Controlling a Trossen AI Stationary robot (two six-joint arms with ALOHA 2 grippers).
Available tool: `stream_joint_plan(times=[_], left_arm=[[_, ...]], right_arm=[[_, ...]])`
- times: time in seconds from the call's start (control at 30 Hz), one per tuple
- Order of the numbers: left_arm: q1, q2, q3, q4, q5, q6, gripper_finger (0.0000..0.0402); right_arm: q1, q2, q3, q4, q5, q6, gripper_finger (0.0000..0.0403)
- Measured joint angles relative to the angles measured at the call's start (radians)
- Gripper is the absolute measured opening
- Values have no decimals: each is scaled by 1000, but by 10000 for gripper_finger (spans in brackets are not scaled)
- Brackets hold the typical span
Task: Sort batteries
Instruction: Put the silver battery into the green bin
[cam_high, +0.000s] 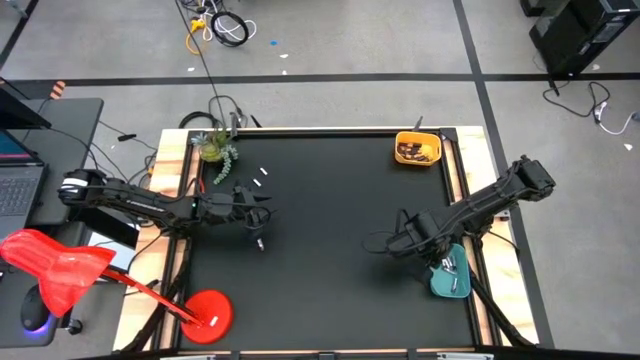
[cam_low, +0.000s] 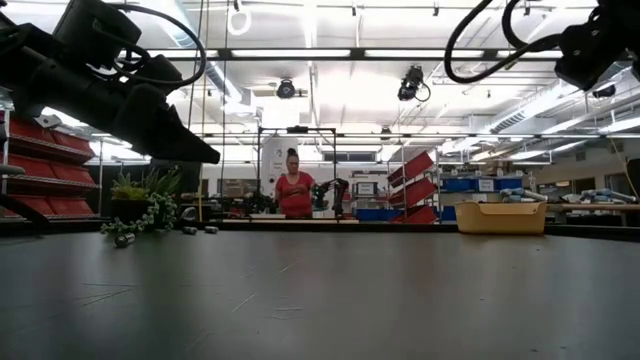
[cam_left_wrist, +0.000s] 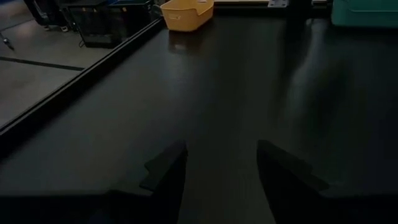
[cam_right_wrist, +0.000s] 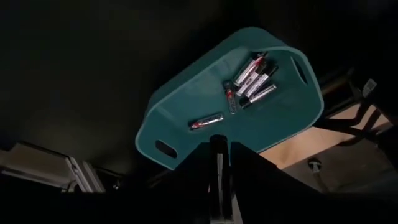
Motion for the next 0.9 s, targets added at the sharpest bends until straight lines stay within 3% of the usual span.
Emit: stream_joint_plan(times=[0.37, 0.5, 0.7, 0.9], left_arm=[[0, 0, 0, -11, 0, 0, 198], [0, 0, 0, -11, 0, 1, 198], [0, 0, 0, -1, 0, 0, 198], [1, 0, 0, -38, -20, -52, 198]], right_arm=[[0, 0, 1, -19, 2, 17, 80], [-4, 0, 1, 51, 40, 17, 84], [-46, 0, 1, 364, 237, -44, 84], [-98, 0, 1, 698, 598, -276, 84]])
